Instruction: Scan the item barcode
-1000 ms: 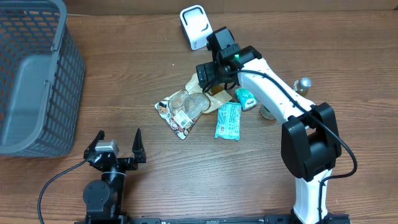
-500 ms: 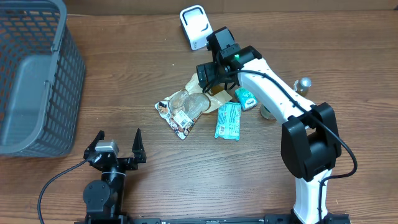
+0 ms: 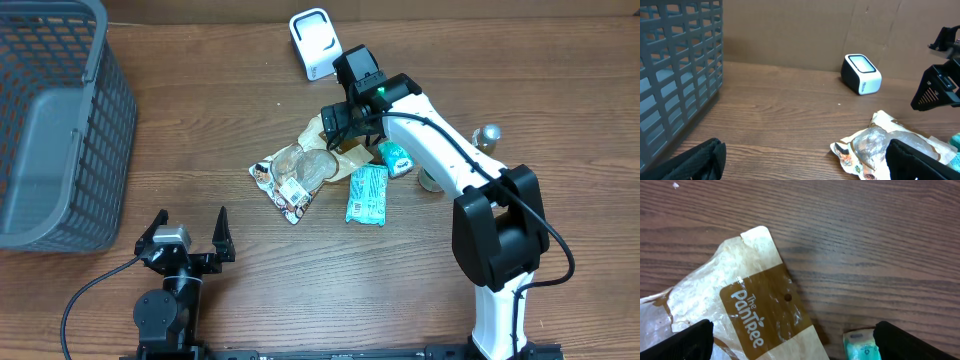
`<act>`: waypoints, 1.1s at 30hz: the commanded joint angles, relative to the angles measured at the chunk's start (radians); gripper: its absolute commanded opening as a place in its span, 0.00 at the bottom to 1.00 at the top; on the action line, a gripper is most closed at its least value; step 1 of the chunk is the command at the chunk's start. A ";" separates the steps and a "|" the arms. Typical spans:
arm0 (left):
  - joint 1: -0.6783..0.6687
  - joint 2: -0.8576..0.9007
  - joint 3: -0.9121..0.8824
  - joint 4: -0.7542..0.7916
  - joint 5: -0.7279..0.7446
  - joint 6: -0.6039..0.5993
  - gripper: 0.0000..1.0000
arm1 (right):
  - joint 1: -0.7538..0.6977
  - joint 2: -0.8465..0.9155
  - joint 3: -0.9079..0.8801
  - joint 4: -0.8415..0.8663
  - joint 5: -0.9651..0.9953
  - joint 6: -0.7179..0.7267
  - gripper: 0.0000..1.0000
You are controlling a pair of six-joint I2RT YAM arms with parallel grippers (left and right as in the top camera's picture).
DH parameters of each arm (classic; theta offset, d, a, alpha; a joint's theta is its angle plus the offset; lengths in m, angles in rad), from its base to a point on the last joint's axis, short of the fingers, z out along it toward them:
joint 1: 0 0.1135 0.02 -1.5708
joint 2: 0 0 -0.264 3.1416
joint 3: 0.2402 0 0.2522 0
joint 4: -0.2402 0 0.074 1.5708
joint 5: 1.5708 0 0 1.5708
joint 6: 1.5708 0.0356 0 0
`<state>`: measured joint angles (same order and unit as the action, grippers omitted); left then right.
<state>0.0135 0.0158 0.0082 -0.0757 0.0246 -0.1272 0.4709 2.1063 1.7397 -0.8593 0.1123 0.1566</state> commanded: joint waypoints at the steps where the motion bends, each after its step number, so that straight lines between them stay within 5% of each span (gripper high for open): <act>1: 0.006 -0.011 -0.003 -0.002 -0.006 0.016 1.00 | -0.008 -0.085 -0.006 -0.015 0.016 -0.001 1.00; 15: 0.006 -0.011 -0.003 -0.002 -0.006 0.016 1.00 | -0.008 -0.308 -0.047 -0.119 0.029 -0.030 1.00; 33: 0.006 -0.011 -0.003 -0.002 -0.006 0.016 1.00 | -0.009 -0.713 -0.657 0.196 0.098 -0.034 1.00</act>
<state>0.0139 0.0158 0.0082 -0.0757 0.0246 -0.1272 0.4686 1.4528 1.1397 -0.6739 0.1650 0.1272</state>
